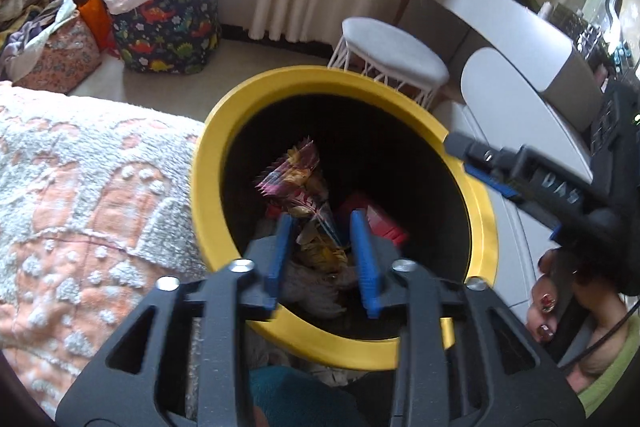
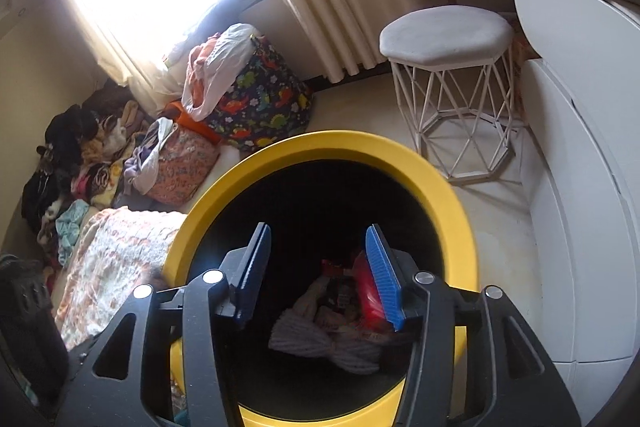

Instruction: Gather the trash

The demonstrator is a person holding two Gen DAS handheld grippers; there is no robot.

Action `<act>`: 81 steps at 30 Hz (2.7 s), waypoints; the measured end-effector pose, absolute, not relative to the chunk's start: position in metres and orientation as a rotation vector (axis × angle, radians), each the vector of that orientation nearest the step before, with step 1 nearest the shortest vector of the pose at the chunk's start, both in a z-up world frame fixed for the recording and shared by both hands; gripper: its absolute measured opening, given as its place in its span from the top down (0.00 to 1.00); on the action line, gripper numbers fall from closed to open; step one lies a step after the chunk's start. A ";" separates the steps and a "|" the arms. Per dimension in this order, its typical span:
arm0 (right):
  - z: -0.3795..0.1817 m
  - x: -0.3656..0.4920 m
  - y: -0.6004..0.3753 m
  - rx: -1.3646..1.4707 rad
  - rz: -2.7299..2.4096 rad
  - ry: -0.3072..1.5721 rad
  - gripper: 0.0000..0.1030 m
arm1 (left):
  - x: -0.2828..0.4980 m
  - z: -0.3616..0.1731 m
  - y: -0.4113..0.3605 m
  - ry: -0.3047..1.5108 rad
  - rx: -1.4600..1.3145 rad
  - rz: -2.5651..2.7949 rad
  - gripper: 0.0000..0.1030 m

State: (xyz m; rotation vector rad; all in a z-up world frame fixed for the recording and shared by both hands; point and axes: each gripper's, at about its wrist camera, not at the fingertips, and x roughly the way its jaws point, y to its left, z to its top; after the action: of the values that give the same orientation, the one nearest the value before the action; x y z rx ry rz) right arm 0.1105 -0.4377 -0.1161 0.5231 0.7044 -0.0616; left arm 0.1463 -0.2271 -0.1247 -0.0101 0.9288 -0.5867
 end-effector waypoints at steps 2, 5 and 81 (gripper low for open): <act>-0.114 0.109 -0.441 0.529 -0.067 0.696 0.48 | 0.144 -0.126 -0.228 0.928 0.003 -0.591 0.57; -0.110 0.106 -0.443 0.521 -0.073 0.690 0.44 | 0.140 -0.124 -0.227 0.918 0.023 -0.586 0.40; -0.065 -0.022 -0.268 0.056 0.041 0.192 0.06 | 0.012 -0.055 -0.035 0.409 -0.038 -0.164 0.11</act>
State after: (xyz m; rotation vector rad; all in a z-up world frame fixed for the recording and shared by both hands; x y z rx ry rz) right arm -0.0224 -0.2684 -0.0645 0.0559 0.1918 0.0405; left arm 0.0115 -0.0353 -0.0551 -0.0377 0.4092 -0.1640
